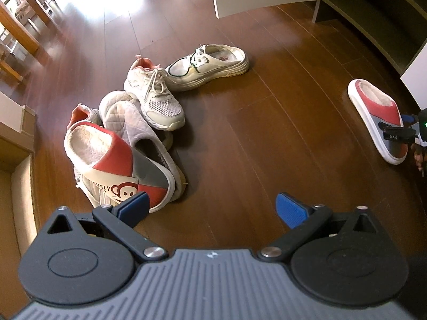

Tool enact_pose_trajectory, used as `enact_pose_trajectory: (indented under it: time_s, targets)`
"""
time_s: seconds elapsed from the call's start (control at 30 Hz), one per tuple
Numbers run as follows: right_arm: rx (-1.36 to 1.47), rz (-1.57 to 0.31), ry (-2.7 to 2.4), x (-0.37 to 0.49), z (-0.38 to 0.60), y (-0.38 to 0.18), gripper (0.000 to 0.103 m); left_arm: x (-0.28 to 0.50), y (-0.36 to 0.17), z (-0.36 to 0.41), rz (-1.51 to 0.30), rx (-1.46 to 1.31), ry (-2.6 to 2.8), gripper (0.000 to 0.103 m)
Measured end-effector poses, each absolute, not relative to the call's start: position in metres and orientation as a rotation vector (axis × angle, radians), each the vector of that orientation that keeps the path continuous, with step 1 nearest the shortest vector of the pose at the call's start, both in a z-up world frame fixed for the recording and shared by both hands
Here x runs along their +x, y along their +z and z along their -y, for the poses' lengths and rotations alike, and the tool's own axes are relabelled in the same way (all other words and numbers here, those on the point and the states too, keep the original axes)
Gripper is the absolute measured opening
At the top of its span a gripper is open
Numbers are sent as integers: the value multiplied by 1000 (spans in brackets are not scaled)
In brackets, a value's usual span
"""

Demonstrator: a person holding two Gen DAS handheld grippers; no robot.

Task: Organize scattered shoes
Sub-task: 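Move the left tool down to the monkey-print slipper in the pile, then close the left tool on the monkey-print slipper's rim and lift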

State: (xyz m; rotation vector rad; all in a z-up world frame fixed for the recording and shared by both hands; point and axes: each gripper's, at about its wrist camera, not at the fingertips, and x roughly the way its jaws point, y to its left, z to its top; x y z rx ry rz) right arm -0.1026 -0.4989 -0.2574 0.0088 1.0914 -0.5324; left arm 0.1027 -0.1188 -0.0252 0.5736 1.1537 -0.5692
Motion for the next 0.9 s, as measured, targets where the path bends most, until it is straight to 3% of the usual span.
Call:
enact_pose_trajectory:
  time_s: [0.17,0.37,0.6,0.83,0.9]
  targets:
    - [-46,-1101,-548,-107,499,-249,95,115,-41,87,-1131,679,-575,102]
    - [30,-906,-651,-137,480,-183,101,149,-52,42,-1011,843,-560,102]
    - [156,-864,-671,-149,471,-149,101,259,-92,55,-1241,601,-396,100]
    - [142,-843,-651,-141,462,-136,101,343,-138,62,-1451,322,-242,91]
    - [164,-847,-657,-139,464,-136,101,356,-159,59,-1520,289,-187,72]
